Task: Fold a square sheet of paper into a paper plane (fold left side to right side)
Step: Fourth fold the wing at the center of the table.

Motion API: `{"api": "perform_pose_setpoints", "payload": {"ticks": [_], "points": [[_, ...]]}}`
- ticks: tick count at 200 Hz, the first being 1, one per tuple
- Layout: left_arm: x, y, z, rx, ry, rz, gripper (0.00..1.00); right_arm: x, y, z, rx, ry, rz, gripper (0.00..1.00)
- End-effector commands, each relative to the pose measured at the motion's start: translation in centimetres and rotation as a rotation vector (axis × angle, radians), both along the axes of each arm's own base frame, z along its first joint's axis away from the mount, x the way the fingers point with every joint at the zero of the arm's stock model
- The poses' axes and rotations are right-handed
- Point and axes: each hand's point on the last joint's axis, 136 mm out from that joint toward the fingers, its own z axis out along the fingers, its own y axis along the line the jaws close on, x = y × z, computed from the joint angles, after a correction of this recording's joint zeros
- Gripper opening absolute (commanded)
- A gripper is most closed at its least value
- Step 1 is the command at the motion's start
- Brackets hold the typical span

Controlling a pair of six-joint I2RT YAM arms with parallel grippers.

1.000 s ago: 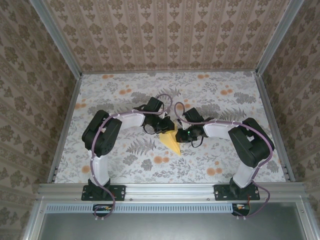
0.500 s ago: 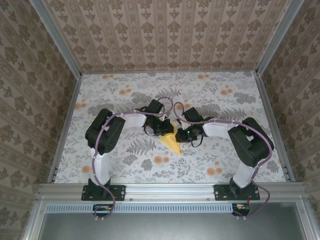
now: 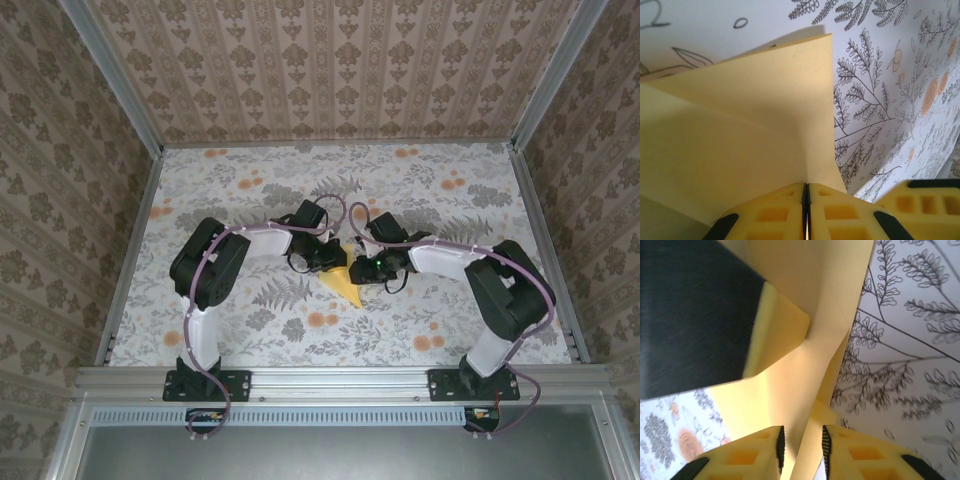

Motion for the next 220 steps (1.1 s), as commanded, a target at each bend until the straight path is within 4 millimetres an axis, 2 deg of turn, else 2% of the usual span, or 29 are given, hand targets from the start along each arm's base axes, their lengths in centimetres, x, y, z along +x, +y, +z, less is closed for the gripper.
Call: {"api": "perform_pose_setpoints", "payload": {"ticks": [1,34,52,75,141,192,220], "points": [[-1.8,2.3,-3.2,0.118,0.058,0.003,0.11,-0.3,-0.4,3.0,0.012,-0.027,-0.006,0.32],[-1.8,2.3,-3.2,0.115,0.055,0.002,0.11,-2.7,1.6,4.0,0.175,0.042,0.034,0.29],[-1.9,2.4,-3.2,0.117,0.054,0.003,0.11,-3.7,3.1,3.5,0.240,0.093,0.048,0.25],[-1.9,2.4,-3.2,0.115,0.055,0.003,0.11,-4.0,4.1,2.4,0.246,0.123,0.052,0.22],[-1.8,2.3,-3.0,0.110,0.050,0.003,0.10,-4.6,3.5,-0.2,0.195,0.178,0.040,0.21],[-1.8,2.3,-3.0,0.110,0.050,0.002,0.10,-4.5,3.4,0.2,0.207,0.162,0.038,0.21],[-1.9,2.3,-3.0,0.110,0.050,0.001,0.10,-4.6,2.7,-0.4,0.186,0.180,0.023,0.20]]}}
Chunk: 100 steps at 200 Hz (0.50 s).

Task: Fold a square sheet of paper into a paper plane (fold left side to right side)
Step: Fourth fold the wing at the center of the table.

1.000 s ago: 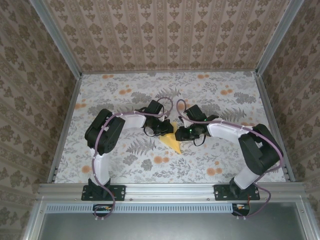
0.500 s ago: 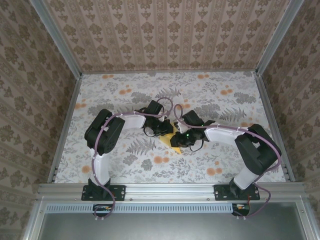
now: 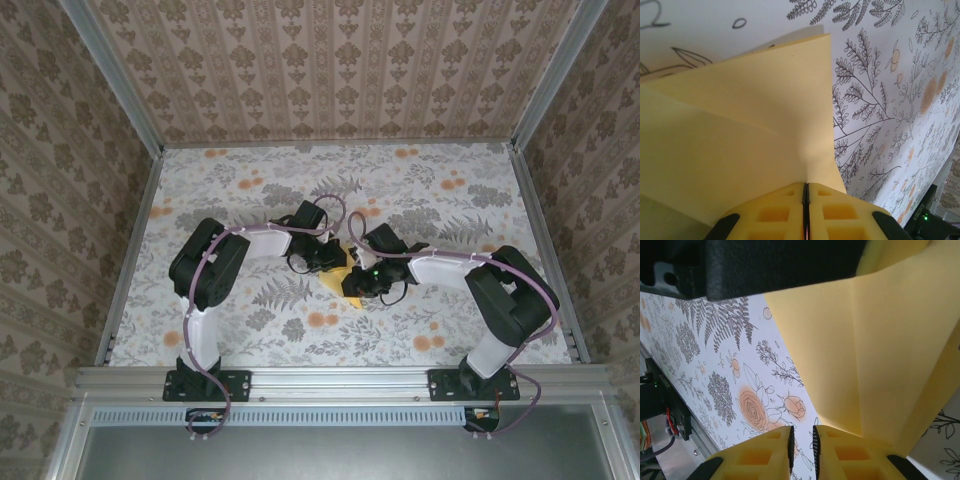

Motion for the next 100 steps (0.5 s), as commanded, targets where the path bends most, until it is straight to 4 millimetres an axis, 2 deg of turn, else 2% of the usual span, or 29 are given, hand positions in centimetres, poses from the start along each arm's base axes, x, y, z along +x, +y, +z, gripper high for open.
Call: {"api": "perform_pose_setpoints", "payload": {"ticks": [1,100], "points": [[-1.9,2.3,-3.0,0.117,0.060,0.002,0.10,-0.4,-0.7,-0.6,-0.007,0.034,-0.011,0.19],[-1.7,2.4,-3.0,0.120,0.061,0.005,0.10,-2.1,-1.9,-2.9,-0.072,0.094,0.004,0.17]]}}
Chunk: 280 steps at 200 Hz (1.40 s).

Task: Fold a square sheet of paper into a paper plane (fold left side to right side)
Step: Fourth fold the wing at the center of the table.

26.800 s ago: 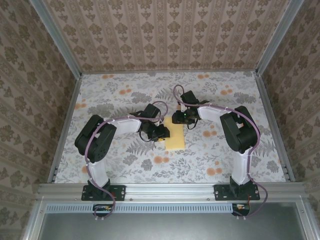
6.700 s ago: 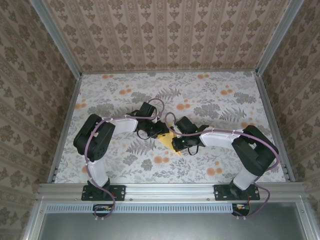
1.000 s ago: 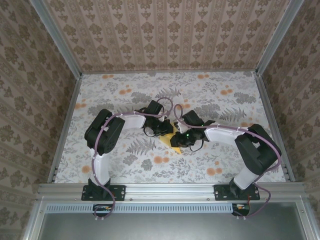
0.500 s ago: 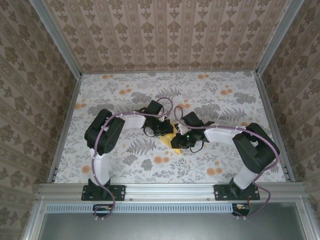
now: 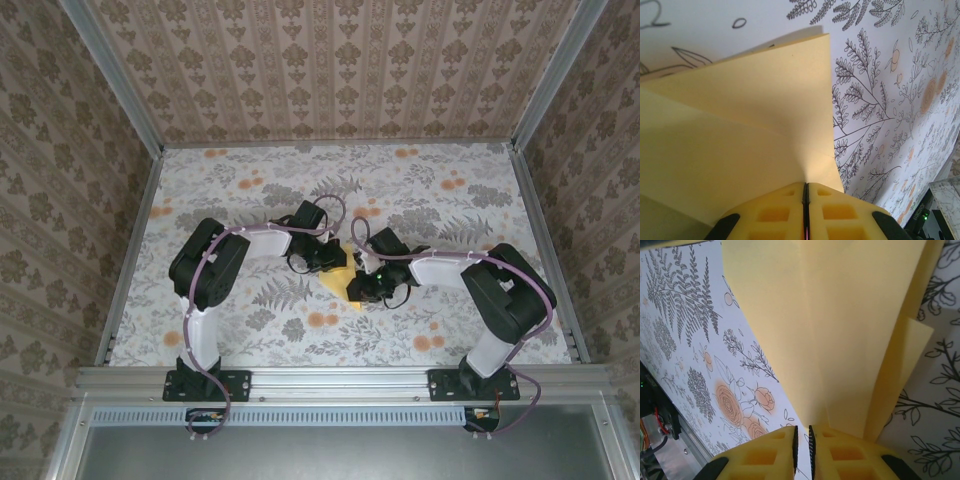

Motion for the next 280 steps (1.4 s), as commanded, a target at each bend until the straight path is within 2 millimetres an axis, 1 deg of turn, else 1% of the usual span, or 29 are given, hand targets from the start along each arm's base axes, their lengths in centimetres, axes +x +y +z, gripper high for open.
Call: {"api": "perform_pose_setpoints", "payload": {"ticks": [1,49,83,127,152,193,228,256,268,280], "points": [[-1.7,2.4,-3.0,0.122,0.062,0.006,0.10,-1.2,-0.9,-1.2,-0.046,0.045,0.013,0.17],[-1.6,2.5,-3.0,0.124,0.060,0.009,0.09,-1.9,-1.2,-1.6,-0.077,0.059,0.031,0.17],[-1.5,2.7,-3.1,0.127,0.061,0.011,0.10,-2.6,-2.1,-2.2,-0.135,0.079,0.044,0.17],[-1.4,2.9,-3.2,0.129,0.062,0.016,0.10,-4.0,-2.4,-2.7,-0.179,0.123,0.078,0.17],[-1.5,3.0,-3.3,0.131,0.064,0.018,0.09,-4.7,-2.8,-2.8,-0.187,0.157,0.067,0.17],[-1.4,3.1,-3.3,0.132,0.063,0.021,0.09,-6.0,-2.9,-2.6,-0.160,0.200,0.038,0.13],[-1.4,3.3,-3.4,0.134,0.065,0.027,0.09,-6.9,-3.4,-2.5,-0.163,0.209,0.029,0.09],[-1.4,3.3,-3.4,0.130,0.062,0.028,0.09,-7.1,-3.6,-1.8,-0.154,0.204,0.030,0.06],[-1.3,3.2,-3.3,0.127,0.060,0.028,0.09,-6.7,-3.2,-0.9,-0.136,0.182,0.034,0.04],[-1.3,3.1,-3.2,0.124,0.059,0.027,0.09,-6.1,-2.7,0.5,-0.104,0.151,0.035,0.03]]}}
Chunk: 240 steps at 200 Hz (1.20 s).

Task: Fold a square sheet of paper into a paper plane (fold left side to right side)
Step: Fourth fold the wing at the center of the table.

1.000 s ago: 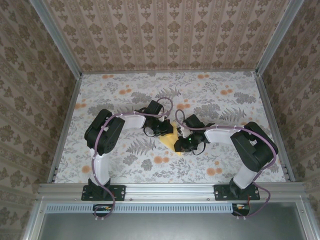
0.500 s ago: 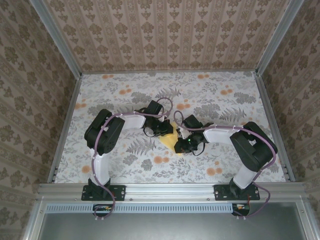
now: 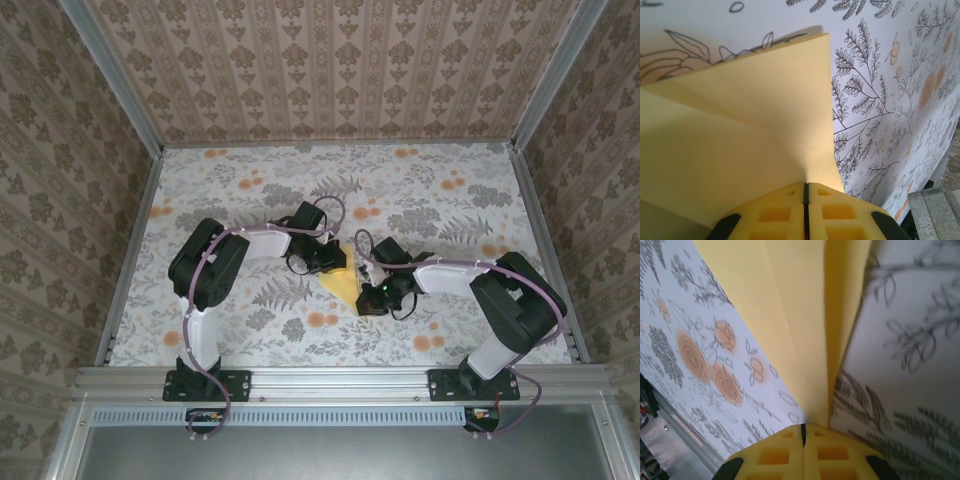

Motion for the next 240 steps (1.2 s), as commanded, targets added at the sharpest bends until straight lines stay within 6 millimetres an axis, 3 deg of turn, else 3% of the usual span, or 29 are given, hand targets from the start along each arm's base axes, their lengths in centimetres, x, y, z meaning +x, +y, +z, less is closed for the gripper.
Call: {"api": "perform_pose_setpoints", "payload": {"ticks": [1,24,47,67,103,192,220,240], "points": [[-1.2,2.9,-3.1,0.133,0.048,0.028,0.09,-1.9,-0.7,1.3,-0.012,0.061,0.006,0.03],[-1.3,2.8,-3.1,0.131,0.049,0.026,0.09,-0.2,0.5,4.4,0.068,-0.013,-0.004,0.03],[-1.2,2.6,-3.0,0.128,0.045,0.025,0.09,1.6,1.7,6.3,0.135,-0.061,-0.024,0.03],[-1.3,2.6,-3.1,0.127,0.045,0.024,0.09,3.7,2.0,6.2,0.128,-0.093,-0.057,0.04],[-1.3,2.4,-3.0,0.122,0.048,0.023,0.09,6.5,1.8,4.1,0.033,-0.122,-0.113,0.04],[-1.0,2.1,-2.0,0.108,0.029,0.016,0.09,4.4,-0.5,-1.2,-0.118,-0.005,-0.115,0.03],[-0.3,2.0,-0.6,0.092,-0.011,0.016,0.10,3.5,-1.6,-2.4,-0.179,0.024,-0.113,0.02],[0.6,1.8,1.8,0.057,-0.089,0.012,0.13,2.9,-2.3,-3.2,-0.211,0.039,-0.114,0.00]]}}
